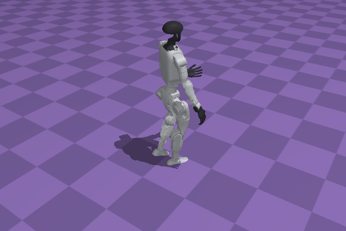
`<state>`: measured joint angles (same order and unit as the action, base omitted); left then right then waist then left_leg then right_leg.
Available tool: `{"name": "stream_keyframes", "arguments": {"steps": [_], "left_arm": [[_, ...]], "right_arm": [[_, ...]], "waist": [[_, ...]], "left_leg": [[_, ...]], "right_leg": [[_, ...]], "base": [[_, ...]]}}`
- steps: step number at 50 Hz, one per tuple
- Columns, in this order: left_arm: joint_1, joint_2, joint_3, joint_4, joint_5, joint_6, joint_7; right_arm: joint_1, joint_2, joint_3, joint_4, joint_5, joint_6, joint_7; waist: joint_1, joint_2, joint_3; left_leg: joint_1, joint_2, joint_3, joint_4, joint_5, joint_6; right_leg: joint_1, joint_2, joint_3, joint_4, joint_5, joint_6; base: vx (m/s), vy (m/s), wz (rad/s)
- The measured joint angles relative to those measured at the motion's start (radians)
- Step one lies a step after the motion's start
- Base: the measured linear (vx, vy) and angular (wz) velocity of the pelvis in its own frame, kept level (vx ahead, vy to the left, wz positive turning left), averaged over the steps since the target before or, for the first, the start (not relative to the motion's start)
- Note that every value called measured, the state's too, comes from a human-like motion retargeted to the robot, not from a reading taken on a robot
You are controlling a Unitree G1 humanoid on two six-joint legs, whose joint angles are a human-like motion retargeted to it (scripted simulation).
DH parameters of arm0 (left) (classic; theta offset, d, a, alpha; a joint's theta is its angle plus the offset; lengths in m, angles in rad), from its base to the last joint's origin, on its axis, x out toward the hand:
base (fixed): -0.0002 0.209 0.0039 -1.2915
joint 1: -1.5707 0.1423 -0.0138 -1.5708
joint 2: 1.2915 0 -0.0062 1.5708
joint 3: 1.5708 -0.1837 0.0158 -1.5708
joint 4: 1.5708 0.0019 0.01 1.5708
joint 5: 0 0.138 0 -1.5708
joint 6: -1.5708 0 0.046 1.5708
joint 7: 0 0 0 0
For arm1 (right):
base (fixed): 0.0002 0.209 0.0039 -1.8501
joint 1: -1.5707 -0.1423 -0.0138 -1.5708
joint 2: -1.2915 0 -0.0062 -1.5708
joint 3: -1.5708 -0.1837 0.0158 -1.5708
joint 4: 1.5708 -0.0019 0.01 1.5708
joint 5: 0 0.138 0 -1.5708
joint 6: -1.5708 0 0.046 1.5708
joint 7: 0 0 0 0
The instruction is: Walk run
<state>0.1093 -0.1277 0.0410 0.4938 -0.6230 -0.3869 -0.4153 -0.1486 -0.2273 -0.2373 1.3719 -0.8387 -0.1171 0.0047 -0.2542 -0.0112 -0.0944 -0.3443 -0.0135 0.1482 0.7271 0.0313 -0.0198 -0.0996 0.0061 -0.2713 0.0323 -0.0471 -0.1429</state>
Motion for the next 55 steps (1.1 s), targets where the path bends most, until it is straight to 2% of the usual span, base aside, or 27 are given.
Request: {"name": "stream_keyframes", "arguments": {"steps": [5,7,10,12,15,19,22,24,26,27,31,33,35,37,40,44,48,50,53,55], "left_arm": [[0.018,-0.016,0.02,-0.012,-0.001,-0.006,0.003],[0.028,-0.014,0.022,-0.015,-0.006,-0.01,-0.001],[0.049,-0.001,0.025,-0.017,-0.009,-0.013,-0.007],[0.061,0.01,0.029,-0.014,-0.005,-0.011,-0.012],[0.068,0.021,0.045,-0.008,0.009,-0.004,-0.013],[0.087,0.02,0.082,-0.011,0.043,-0.002,-0.023],[0.099,0.027,0.101,-0.011,0.03,-0.003,-0.032],[0.091,0.049,0.099,-0.015,0.002,-0.001,-0.033],[0.075,0.077,0.09,-0.022,-0.014,-0.005,-0.033],[0.065,0.088,0.087,-0.025,-0.015,-0.008,-0.03],[0.011,0.119,0.078,-0.021,-0.001,-0.005,-0.004],[-0.01,0.127,0.061,-0.022,0.002,-0.013,0.006],[-0.024,0.132,0.042,-0.026,-0.002,-0.024,0.006],[-0.028,0.134,0.034,-0.03,-0.011,-0.026,-0.005],[-0.031,0.137,0.026,-0.026,-0.03,-0.02,-0.027],[-0.035,0.138,-0.004,-0.01,-0.049,-0.026,-0.035],[-0.047,0.121,-0.031,0.006,-0.054,-0.022,-0.046],[-0.057,0.106,-0.038,0.017,-0.053,-0.019,-0.057],[-0.068,0.076,-0.072,0.035,-0.061,-0.015,-0.066],[-0.078,0.051,-0.093,0.051,-0.072,-0.011,-0.075]], "right_arm": [[-0.05,0.005,0.023,-0.1,0.049,-0.059,-0.019],[-0.055,0.009,0.029,-0.115,0.07,-0.074,-0.024],[-0.049,0.019,0.037,-0.109,0.09,-0.088,-0.027],[-0.036,0.024,0.038,-0.083,0.076,-0.087,-0.031],[-0.008,0.026,0.038,-0.014,0.029,-0.064,-0.048],[0.06,0.03,0.003,0.122,-0.081,0.006,-0.085],[0.132,0.042,-0.028,0.226,-0.136,0.055,-0.13],[0.179,0.045,-0.038,0.282,-0.114,0.046,-0.157],[0.217,0.037,-0.052,0.32,-0.079,0.021,-0.157],[0.235,0.033,-0.061,0.328,-0.065,0.016,-0.145],[0.3,0.029,-0.138,0.312,-0.052,0.042,-0.093],[0.326,0.027,-0.163,0.293,-0.023,0.036,-0.079],[0.346,0.024,-0.174,0.279,0.015,0.026,-0.068],[0.356,0.02,-0.177,0.273,0.037,0.022,-0.071],[0.354,0.018,-0.183,0.273,0.047,0.016,-0.086],[0.336,0.025,-0.174,0.272,0.04,0.009,-0.091],[0.323,0.031,-0.162,0.263,0.003,0.013,-0.089],[0.311,0.028,-0.156,0.271,-0.017,0.021,-0.098],[0.306,0.019,-0.16,0.287,-0.038,0.03,-0.121],[0.302,0.007,-0.167,0.299,-0.046,0.037,-0.138]], "waist": [[0.057,0.025,0.034],[0.083,0.023,0.045],[0.111,0.003,0.05],[0.112,-0.003,0.052],[0.121,-0.009,0.052],[0.16,-0.031,0.025],[0.143,-0.046,0.0],[0.123,-0.031,0.008],[0.12,-0.011,0.018],[0.129,-0.004,0.02],[0.127,0.025,0.033],[0.085,0.041,0.044],[0.038,0.047,0.05],[0.009,0.038,0.054],[-0.014,0.014,0.068],[-0.044,0.016,0.102],[-0.067,0.045,0.116],[-0.073,0.058,0.109],[-0.098,0.093,0.095],[-0.123,0.121,0.081]], "left_leg": [[-0.065,0.021,0.066,-0.356,-0.001,0.004],[-0.093,-0.004,0.044,-0.49,-0.003,0.018],[-0.11,-0.065,-0.039,-0.683,-0.012,-0.035],[-0.099,-0.073,-0.04,-0.727,-0.012,-0.063],[-0.084,-0.065,-0.029,-0.662,0.033,0.023],[-0.033,-0.071,-0.033,-0.663,0.105,0.057],[-0.002,-0.054,-0.017,-0.643,0.068,0.086],[0.033,-0.034,-0.025,-0.635,0.033,0.111],[0.071,-0.009,-0.023,-0.634,-0.006,0.125],[0.088,0.003,-0.008,-0.633,-0.026,0.126],[0.151,0.02,0.03,-0.637,-0.077,0.14],[0.18,0.01,0.007,-0.642,-0.094,0.148],[0.207,-0.011,-0.017,-0.648,-0.112,0.156],[0.244,-0.042,-0.014,-0.658,-0.132,0.16],[0.311,-0.091,0.005,-0.674,-0.167,0.164],[0.399,-0.113,0.003,-0.687,-0.211,0.158],[0.451,-0.105,-0.008,-0.683,-0.249,0.141],[0.464,-0.104,-0.011,-0.676,-0.262,0.13],[0.482,-0.084,-0.042,-0.65,-0.26,0.106],[0.488,-0.061,-0.067,-0.62,-0.229,0.08]], "right_leg": [[0.07,0.102,0.032,-0.003,-0.054,-0.041],[0.103,0.125,0.054,-0.002,-0.077,-0.052],[0.144,0.138,0.08,0.006,-0.106,-0.063],[0.168,0.15,0.081,0.019,-0.12,-0.068],[0.194,0.165,0.088,0.052,-0.109,-0.07],[0.215,0.137,0.052,0.128,0.03,-0.036],[0.181,0.114,0.047,0.261,0.272,0.03],[0.124,0.13,0.061,0.403,0.412,0.077],[0.051,0.133,0.042,0.555,0.503,0.104],[0.016,0.122,0.031,0.619,0.512,0.107],[-0.102,0.063,-0.009,0.72,0.308,0.067],[-0.159,0.049,-0.016,0.69,0.226,0.081],[-0.209,0.016,-0.025,0.611,0.153,0.124],[-0.238,-0.023,-0.024,0.483,0.133,0.176],[-0.273,-0.094,-0.025,0.293,0.123,0.211],[-0.322,-0.124,-0.011,0.095,0.06,0.242],[-0.355,-0.15,-0.099,-0.021,0.104,0.272],[-0.361,-0.158,-0.125,-0.006,0.125,0.239],[-0.323,-0.172,-0.226,0.029,0.136,0.146],[-0.294,-0.166,-0.267,0.015,0.194,0.107]], "base": [[0.54,-0.15,-0.71],[0.58,-0.13,-0.8],[0.71,-0.13,-0.62],[0.73,-0.08,-0.34],[0.76,-0.04,-0.55],[0.87,-0.04,-0.84],[0.89,-0.06,-0.4],[0.83,-0.09,-0.2],[0.61,-0.08,-0.48],[0.56,-0.03,-1.09],[0.55,0.0,-0.54],[0.54,-0.01,0.58],[0.51,-0.02,0.61],[0.52,-0.05,0.15],[0.56,-0.08,-0.16],[0.48,-0.06,-0.01],[0.63,-0.14,0.12],[0.65,-0.19,0.2],[0.68,-0.21,0.72],[0.75,-0.31,0.95]]}}
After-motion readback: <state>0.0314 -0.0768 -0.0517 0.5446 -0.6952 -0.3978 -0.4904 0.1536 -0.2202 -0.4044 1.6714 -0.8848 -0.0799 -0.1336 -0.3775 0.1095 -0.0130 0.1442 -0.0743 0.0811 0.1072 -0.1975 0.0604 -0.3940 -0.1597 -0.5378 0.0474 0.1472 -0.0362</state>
